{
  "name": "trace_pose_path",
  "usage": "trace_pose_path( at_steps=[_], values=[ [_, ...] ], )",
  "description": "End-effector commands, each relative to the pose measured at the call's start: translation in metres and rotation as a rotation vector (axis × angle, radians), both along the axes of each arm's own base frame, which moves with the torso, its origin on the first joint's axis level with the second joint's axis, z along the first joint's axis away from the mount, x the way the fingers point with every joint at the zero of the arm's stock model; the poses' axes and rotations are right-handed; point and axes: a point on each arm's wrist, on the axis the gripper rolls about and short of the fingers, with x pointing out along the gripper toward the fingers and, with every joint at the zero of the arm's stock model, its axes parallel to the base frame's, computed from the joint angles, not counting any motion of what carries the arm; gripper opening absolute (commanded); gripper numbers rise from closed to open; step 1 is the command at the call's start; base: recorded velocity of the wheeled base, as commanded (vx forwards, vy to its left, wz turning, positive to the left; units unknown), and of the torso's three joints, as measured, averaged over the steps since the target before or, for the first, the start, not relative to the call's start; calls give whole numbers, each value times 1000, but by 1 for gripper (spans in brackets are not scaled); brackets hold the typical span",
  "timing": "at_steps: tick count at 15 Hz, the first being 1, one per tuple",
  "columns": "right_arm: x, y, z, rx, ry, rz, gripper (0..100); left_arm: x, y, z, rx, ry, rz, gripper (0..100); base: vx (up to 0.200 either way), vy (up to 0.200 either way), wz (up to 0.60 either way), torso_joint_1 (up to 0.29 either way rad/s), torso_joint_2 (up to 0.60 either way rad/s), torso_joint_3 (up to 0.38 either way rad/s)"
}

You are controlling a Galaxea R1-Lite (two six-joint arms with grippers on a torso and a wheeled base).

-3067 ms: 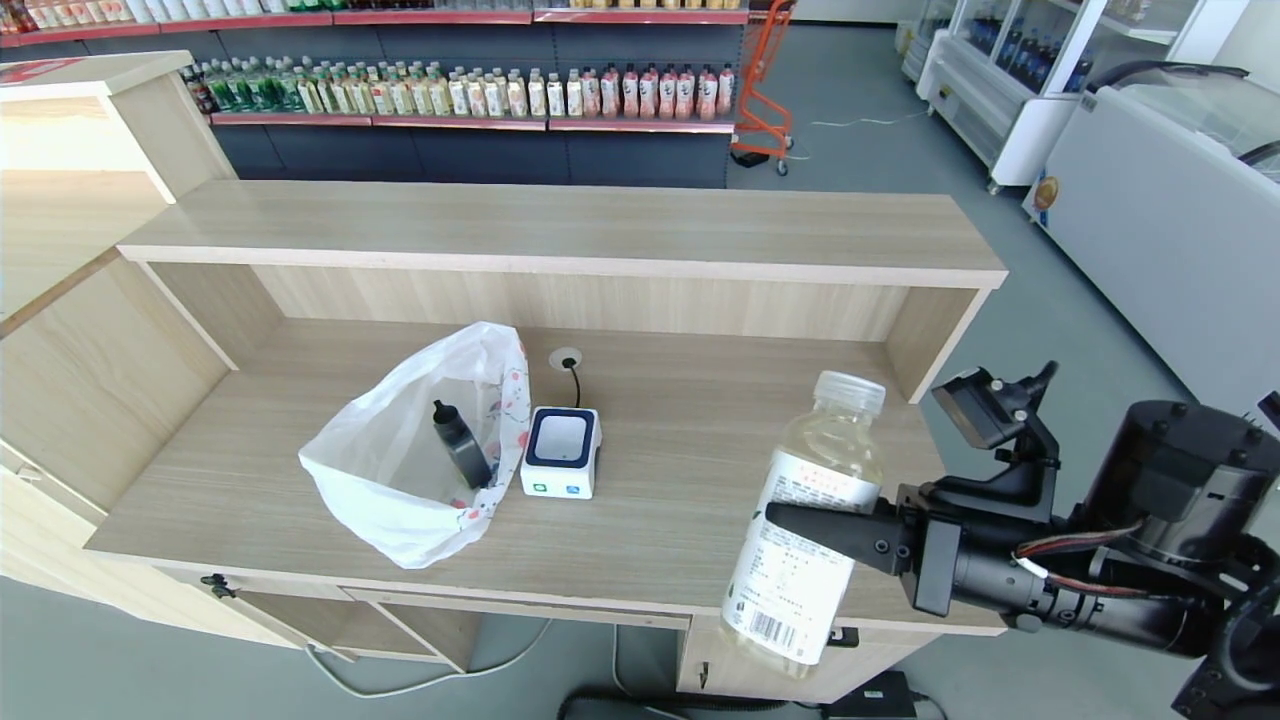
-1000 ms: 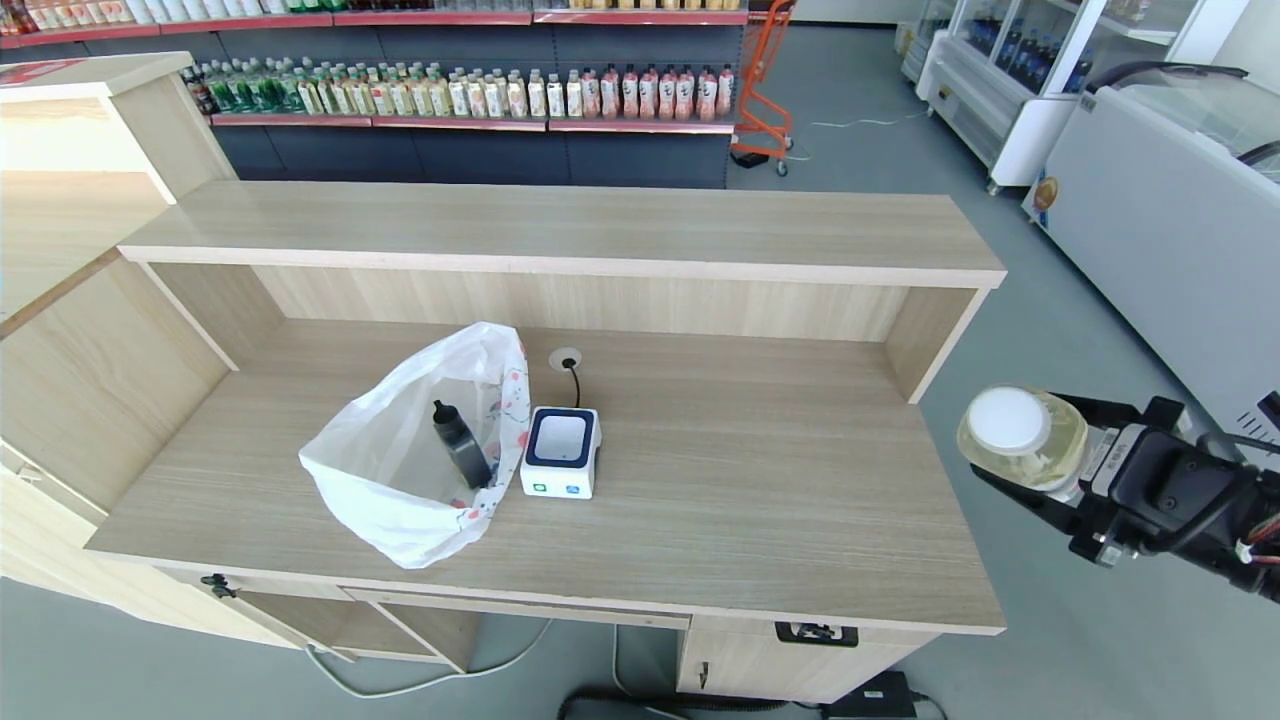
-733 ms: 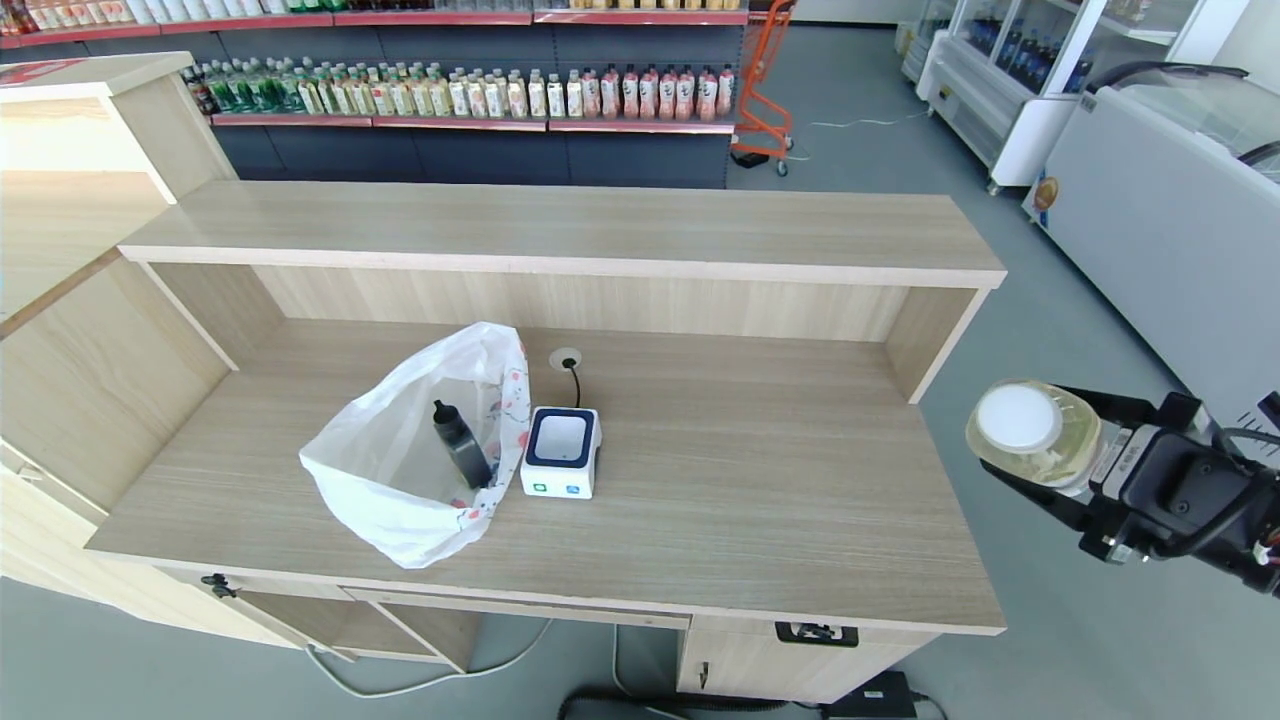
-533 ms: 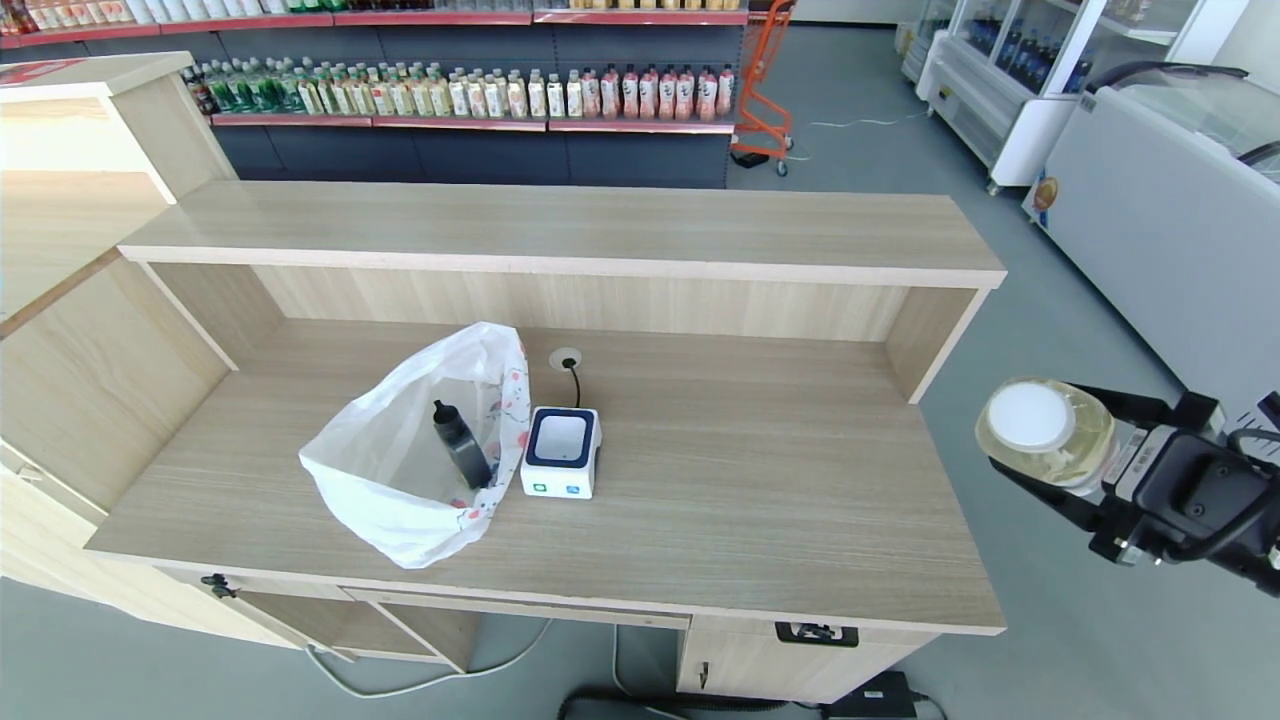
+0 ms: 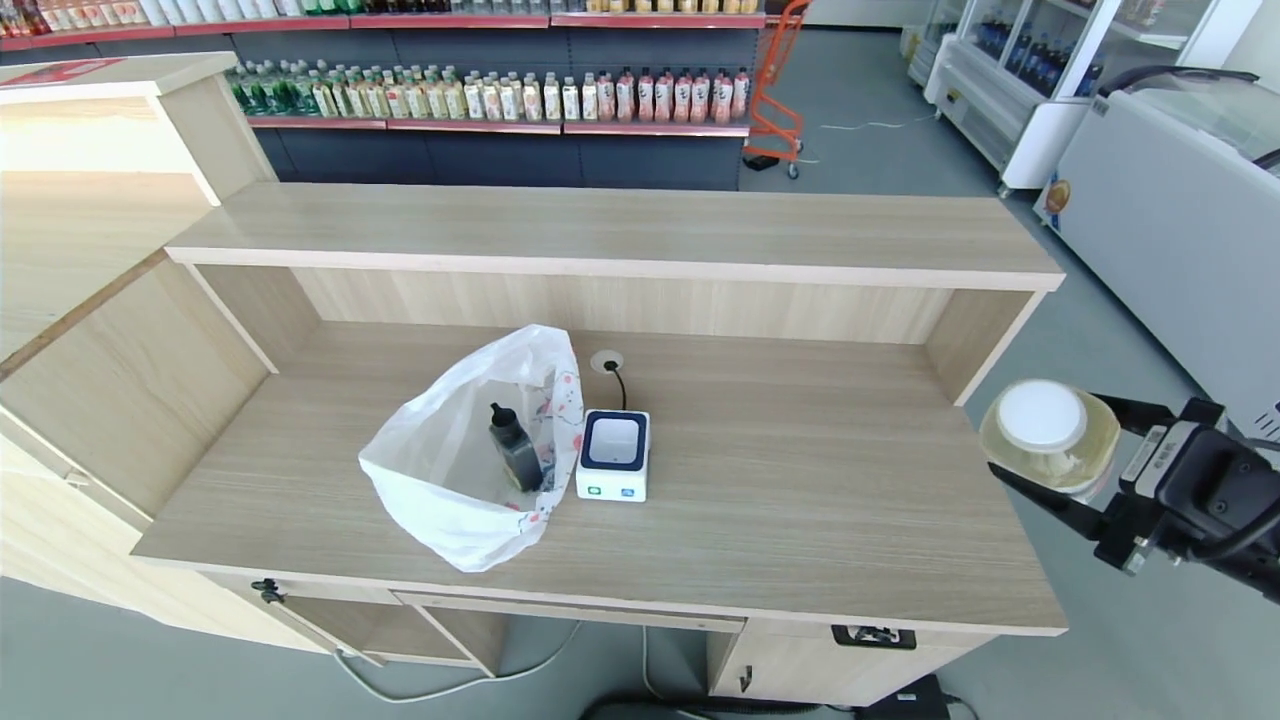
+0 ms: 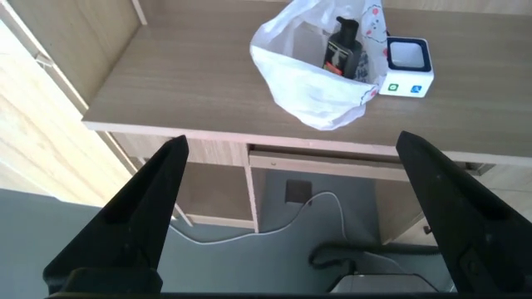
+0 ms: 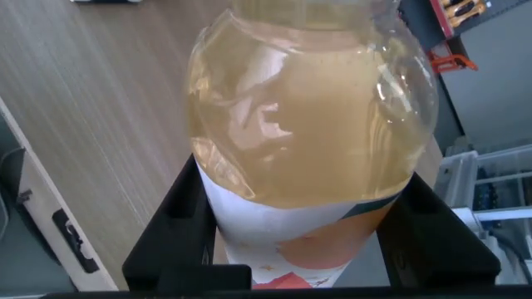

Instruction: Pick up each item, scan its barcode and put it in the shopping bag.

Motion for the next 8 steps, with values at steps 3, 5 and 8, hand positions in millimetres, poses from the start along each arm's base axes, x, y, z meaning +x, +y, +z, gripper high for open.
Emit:
trace_pose_path(
  at_steps=[3, 5, 8],
  values=[
    [17, -1, 0, 25, 28, -7, 0, 0, 0, 0, 4, 0, 1, 100, 0, 200, 0, 4, 2, 4],
    [25, 0, 2, 35, 33, -8, 0, 0, 0, 0, 4, 0, 1, 100, 200, 200, 0, -5, 7, 2],
    [28, -1, -2, 42, 55, 23, 0, 0, 0, 0, -1, 0, 1, 100, 67, 67, 0, 4, 1, 1]
  ],
)
